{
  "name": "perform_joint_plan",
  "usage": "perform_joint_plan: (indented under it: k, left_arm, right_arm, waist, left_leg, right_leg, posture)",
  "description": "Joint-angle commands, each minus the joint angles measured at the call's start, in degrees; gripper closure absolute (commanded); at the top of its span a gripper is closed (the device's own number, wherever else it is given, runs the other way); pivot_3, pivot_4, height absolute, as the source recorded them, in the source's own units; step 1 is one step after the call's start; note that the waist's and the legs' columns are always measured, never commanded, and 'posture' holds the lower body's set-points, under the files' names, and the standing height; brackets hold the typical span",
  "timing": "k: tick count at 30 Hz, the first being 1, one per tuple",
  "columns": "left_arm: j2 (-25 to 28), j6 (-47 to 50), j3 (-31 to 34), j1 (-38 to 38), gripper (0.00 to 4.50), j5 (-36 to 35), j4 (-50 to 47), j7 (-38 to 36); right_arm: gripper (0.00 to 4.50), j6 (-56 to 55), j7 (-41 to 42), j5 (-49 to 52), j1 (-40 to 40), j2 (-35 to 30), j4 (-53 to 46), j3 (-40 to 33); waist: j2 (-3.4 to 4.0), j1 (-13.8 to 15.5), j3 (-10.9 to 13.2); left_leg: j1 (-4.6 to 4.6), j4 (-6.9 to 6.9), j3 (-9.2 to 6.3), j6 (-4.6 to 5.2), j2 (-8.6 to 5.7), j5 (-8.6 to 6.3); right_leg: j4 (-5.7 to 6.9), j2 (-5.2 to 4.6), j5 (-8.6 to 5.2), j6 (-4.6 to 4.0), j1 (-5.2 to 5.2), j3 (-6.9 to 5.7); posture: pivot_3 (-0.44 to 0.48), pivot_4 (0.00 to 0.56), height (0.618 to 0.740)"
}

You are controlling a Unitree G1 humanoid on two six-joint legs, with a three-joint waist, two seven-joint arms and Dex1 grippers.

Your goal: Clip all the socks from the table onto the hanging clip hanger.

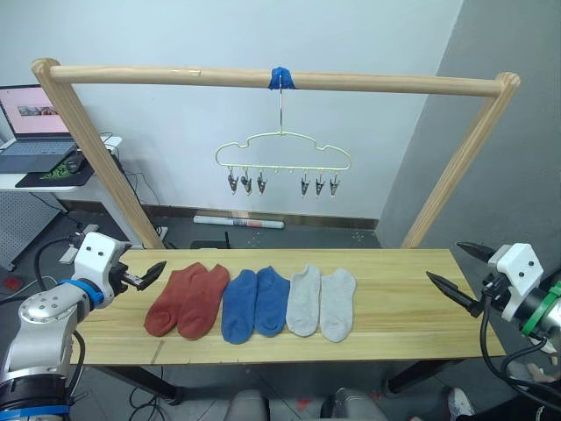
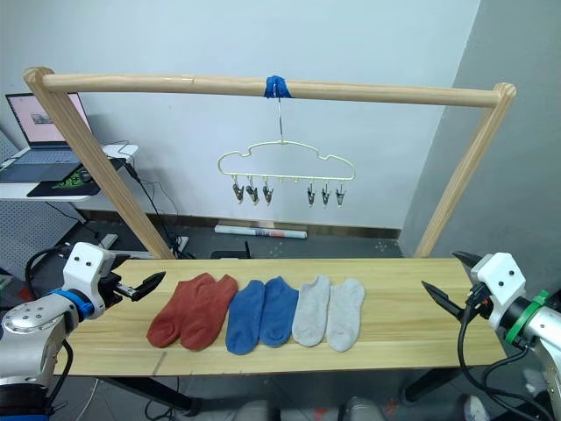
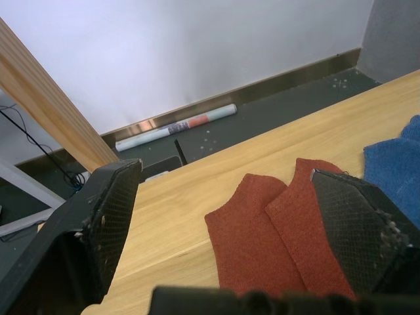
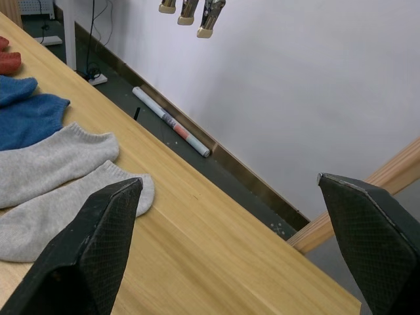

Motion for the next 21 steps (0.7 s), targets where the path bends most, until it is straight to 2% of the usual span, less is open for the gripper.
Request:
perform_joint_plan:
  k: [1, 4, 12, 17, 21]
  left_arm:
    - [-0.17, -3.05, 1.5, -0.58, 0.0, -1.97, 2.86, -3.22]
    - [-0.08, -8.57, 2.21, -1.33, 0.0, -3.69, 9.82, -7.87]
    - [1.56, -19.5, 3.54, -2.91, 0.0, -3.21, 17.7, -9.95]
    - [0.64, -21.16, 4.65, -3.84, 0.0, -3.95, 18.8, -7.65]
    - [-0.62, -19.44, 5.19, -4.37, 0.0, -5.94, 15.52, -6.55]
  right_arm:
    - [0.02, -1.13, 0.58, 0.14, -0.78, -0.53, -0.51, -0.23]
    - [0.02, -1.17, 0.57, 0.19, -0.71, -0.47, -0.63, -0.17]
    - [0.02, -1.52, 0.44, 0.04, -1.71, -0.57, 0.05, 0.34]
    - [0.02, -1.82, 0.41, 0.05, -2.22, -0.47, 0.45, 0.65]
    - [0.02, -1.68, 0.61, 0.17, -2.93, -0.79, -0.06, 1.4]
  waist:
    - [0.01, 0.0, -0.01]
    - [0.2, -0.08, -0.27]
    - [0.11, 0.62, -0.44]
    - [0.09, 1.24, -0.5]
    - [0.08, 1.39, -0.51]
  left_leg:
    - [0.0, 0.0, 0.0, 0.0, 0.0, 0.0]
    - [0.03, -0.01, 0.05, 0.0, -0.01, 0.0]
    - [0.04, 0.02, 0.0, 0.0, 0.03, 0.0]
    - [0.05, 0.03, 0.04, 0.0, 0.04, 0.0]
    - [0.05, 0.03, 0.03, 0.0, 0.04, 0.0]
  right_leg:
    - [0.0, 0.0, 0.0, 0.0, 0.0, 0.0]
    - [0.0, 0.01, 0.0, 0.0, 0.0, 0.0]
    - [-0.01, -0.01, -0.01, -0.01, 0.01, -0.08]
    - [-0.01, -0.02, -0.01, -0.01, 0.01, -0.06]
    - [-0.01, -0.02, 0.0, -0.01, 0.02, -0.07]
  posture:
    - [0.091, 0.005, 0.735]
    - [0.091, 0.005, 0.735]
    - [0.092, 0.003, 0.735]
    - [0.103, 0.0, 0.735]
    - [0.097, 0.004, 0.735]
